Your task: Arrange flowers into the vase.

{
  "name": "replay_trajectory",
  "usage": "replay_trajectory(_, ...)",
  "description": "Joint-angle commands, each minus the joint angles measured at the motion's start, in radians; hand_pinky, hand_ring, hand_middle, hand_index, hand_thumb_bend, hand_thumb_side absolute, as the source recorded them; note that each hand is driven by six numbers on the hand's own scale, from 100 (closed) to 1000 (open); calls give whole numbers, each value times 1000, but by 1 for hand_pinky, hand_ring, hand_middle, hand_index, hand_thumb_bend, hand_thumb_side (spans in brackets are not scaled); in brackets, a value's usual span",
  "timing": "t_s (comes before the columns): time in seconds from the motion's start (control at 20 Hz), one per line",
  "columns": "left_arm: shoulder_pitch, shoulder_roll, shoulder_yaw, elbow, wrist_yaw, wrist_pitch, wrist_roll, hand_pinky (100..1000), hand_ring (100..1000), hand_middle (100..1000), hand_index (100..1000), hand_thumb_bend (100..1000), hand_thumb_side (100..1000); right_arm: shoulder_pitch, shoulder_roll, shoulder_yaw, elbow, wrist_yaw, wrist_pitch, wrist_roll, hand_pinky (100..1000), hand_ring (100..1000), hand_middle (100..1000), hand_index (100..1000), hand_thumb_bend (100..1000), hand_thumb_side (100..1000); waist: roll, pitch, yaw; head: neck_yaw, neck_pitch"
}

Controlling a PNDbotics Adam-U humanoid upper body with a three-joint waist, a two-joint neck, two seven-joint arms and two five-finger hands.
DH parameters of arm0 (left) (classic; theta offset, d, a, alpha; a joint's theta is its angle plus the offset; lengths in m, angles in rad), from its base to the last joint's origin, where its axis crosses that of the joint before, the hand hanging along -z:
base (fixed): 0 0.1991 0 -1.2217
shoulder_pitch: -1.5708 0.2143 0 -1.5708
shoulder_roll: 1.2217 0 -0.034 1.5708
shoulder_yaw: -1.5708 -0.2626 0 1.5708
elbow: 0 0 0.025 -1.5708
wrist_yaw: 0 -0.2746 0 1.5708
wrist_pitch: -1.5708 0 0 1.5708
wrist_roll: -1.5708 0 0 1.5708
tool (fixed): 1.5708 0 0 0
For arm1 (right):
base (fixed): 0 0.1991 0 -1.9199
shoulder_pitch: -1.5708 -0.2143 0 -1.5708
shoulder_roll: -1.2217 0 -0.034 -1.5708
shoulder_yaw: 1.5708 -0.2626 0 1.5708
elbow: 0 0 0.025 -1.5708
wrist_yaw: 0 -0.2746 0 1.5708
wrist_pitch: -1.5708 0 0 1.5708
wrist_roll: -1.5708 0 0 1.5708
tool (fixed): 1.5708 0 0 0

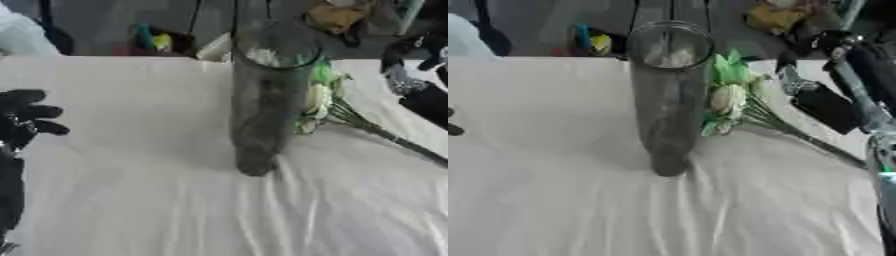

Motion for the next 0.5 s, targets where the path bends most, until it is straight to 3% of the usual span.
replay_trajectory(0.05, -4, 2, -6, -18, 2, -1, -1, 566, 664, 698, 744, 100, 1000, -13, -18, -10, -19, -4, -2, -1, 633, 806, 663, 770, 100, 1000, -16, -8, -1, 1, -11)
replay_trajectory(0.5, -4, 2, -7, -18, 3, -1, -2, 566, 665, 699, 743, 100, 1000, -16, -25, -7, -19, -7, -3, -2, 639, 821, 692, 785, 100, 1000, -15, -10, -1, -2, -9)
